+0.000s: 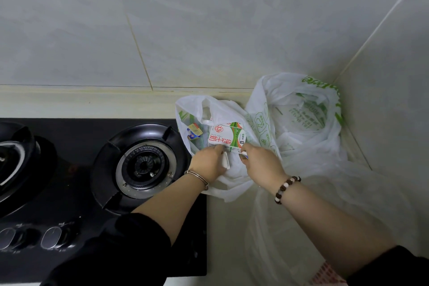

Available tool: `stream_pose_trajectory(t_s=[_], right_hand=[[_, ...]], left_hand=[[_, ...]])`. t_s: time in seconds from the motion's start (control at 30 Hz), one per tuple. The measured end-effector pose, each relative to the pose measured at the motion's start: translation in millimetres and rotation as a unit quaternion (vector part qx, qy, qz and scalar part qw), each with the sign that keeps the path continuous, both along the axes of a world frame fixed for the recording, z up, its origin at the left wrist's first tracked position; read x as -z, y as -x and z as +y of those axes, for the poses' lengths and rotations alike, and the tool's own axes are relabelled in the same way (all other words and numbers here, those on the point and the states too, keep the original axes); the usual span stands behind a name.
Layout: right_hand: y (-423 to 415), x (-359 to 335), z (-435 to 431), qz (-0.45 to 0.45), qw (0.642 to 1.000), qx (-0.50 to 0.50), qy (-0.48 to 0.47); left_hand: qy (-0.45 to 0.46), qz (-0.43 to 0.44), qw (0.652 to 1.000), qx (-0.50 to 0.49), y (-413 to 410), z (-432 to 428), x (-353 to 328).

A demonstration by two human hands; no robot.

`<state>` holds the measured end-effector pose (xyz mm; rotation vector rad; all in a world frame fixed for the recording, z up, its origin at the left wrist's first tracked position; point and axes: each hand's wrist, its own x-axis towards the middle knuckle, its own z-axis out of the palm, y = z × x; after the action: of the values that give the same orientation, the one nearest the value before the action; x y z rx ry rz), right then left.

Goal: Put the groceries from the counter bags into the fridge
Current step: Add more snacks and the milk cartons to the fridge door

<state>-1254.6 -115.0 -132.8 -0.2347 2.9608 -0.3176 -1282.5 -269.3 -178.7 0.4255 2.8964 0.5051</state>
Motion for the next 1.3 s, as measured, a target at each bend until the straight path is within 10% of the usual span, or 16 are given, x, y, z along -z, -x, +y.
stream_pose_trajectory(t_s=[0.43,1.0,1.3], right_hand=[[-18.1,-36.6,-19.0,0.077,0.994,0.043,0.063],[-81.3,-83.5,-91.0,0.138,0.967,-0.053,0.208],[-159.1,-90.6,-127.0,0.086,0.931,-0.2,0.294]], left_hand=[[-0.295,-0.062,0.938,-0.172,-19.6,-21.2,-68.1],[-0.307,0.068,0.908,-0.277,-136.4,-89.2,-116.4],[-0.338,0.15,0.811,-0.454,-274.3,-105.8,-126.4]])
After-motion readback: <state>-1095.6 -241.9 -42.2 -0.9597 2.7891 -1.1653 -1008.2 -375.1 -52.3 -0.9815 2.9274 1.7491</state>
